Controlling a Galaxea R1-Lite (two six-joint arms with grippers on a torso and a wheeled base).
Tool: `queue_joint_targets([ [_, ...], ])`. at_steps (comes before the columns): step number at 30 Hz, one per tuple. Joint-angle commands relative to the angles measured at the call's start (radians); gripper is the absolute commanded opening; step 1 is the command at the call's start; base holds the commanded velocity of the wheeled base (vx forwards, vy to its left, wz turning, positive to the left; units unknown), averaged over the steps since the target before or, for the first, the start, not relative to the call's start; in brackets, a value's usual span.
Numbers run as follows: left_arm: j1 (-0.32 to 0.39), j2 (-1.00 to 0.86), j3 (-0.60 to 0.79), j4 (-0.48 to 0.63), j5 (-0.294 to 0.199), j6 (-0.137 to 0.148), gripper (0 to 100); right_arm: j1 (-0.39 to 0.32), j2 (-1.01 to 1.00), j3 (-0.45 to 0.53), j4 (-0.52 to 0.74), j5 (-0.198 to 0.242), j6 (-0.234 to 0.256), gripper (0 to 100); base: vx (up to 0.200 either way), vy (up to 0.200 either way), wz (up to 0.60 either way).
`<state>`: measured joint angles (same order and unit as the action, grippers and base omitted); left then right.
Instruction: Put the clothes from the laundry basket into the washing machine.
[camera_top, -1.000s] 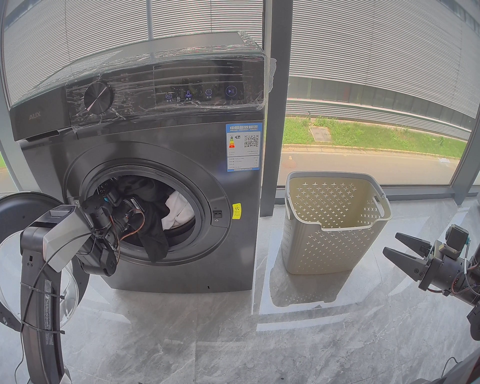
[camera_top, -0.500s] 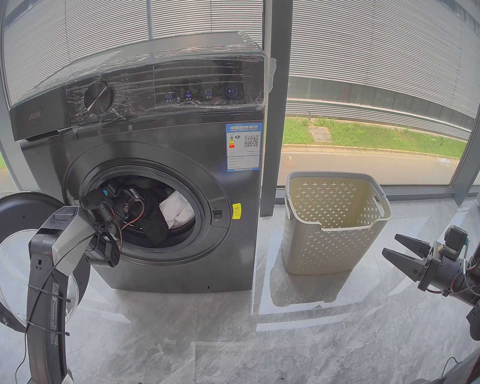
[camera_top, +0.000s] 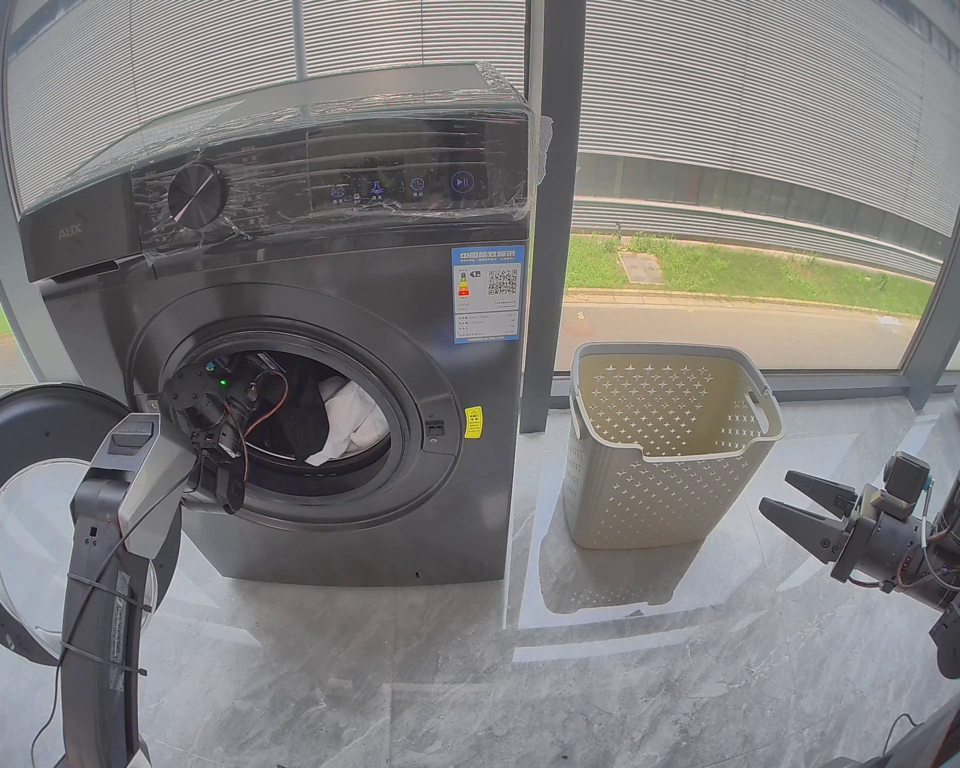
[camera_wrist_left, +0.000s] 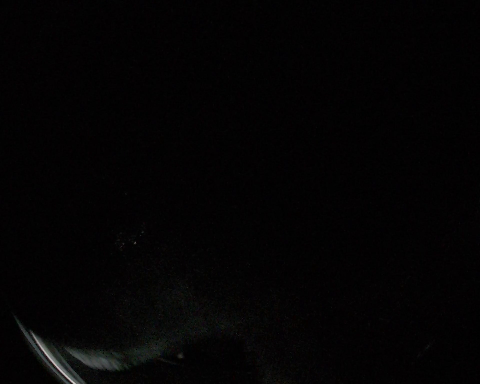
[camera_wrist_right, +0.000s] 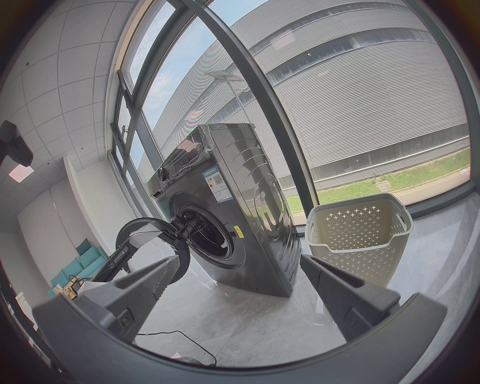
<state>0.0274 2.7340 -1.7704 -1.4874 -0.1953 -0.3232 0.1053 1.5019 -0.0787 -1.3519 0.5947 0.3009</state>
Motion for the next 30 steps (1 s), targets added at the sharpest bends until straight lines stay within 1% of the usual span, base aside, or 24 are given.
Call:
queue_joint_targets([
  [1, 0.000, 0.007, -0.027, -0.002, 0.001, 0.000, 0, -0.001, 0.009, 0.000, 0.000, 0.001, 0.000, 100, 0.000, 0.000, 0.00],
  [5, 0.002, 0.027, -0.040, 0.003, 0.001, 0.000, 0, -0.001, 0.009, 0.000, -0.001, 0.001, 0.000, 100, 0.000, 0.000, 0.00],
  [9, 0.003, 0.029, -0.107, 0.007, -0.004, 0.003, 0, -0.003, 0.008, 0.002, -0.001, 0.001, 0.000, 100, 0.000, 0.000, 0.00],
  [20, 0.003, 0.099, -0.118, 0.067, -0.007, 0.009, 0, -0.003, 0.009, 0.002, 0.000, 0.001, -0.002, 100, 0.000, 0.000, 0.00],
  [22, 0.005, 0.095, -0.119, 0.111, -0.007, 0.013, 0, -0.003, 0.009, 0.000, 0.000, 0.001, -0.002, 100, 0.000, 0.000, 0.00],
  [24, 0.005, 0.085, -0.138, 0.182, -0.013, 0.027, 0, -0.003, 0.012, 0.002, -0.001, 0.001, -0.002, 100, 0.000, 0.000, 0.00],
  [25, 0.005, 0.085, -0.142, 0.187, -0.015, 0.029, 0, -0.003, 0.012, 0.002, -0.001, 0.001, -0.002, 100, 0.000, 0.000, 0.00],
  [26, 0.005, 0.095, -0.216, 0.263, -0.038, 0.070, 0, -0.003, 0.012, 0.002, -0.001, 0.001, -0.002, 100, 0.000, 0.000, 0.00],
  [27, 0.005, 0.104, -0.230, 0.299, -0.055, 0.093, 0, -0.003, 0.012, 0.004, 0.000, 0.001, -0.002, 100, 0.000, 0.000, 0.00],
  [28, 0.005, 0.108, -0.230, 0.311, -0.059, 0.102, 0, -0.003, 0.012, 0.004, -0.001, 0.001, -0.002, 100, 0.000, 0.000, 0.00],
  [29, 0.005, 0.133, -0.230, 0.369, -0.073, 0.136, 0, -0.003, 0.012, 0.002, 0.000, 0.001, -0.002, 100, 0.000, 0.000, 0.00],
  [30, 0.005, 0.154, -0.230, 0.420, -0.076, 0.161, 0, -0.003, 0.012, 0.002, -0.001, 0.001, -0.002, 100, 0.000, 0.000, 0.00],
])
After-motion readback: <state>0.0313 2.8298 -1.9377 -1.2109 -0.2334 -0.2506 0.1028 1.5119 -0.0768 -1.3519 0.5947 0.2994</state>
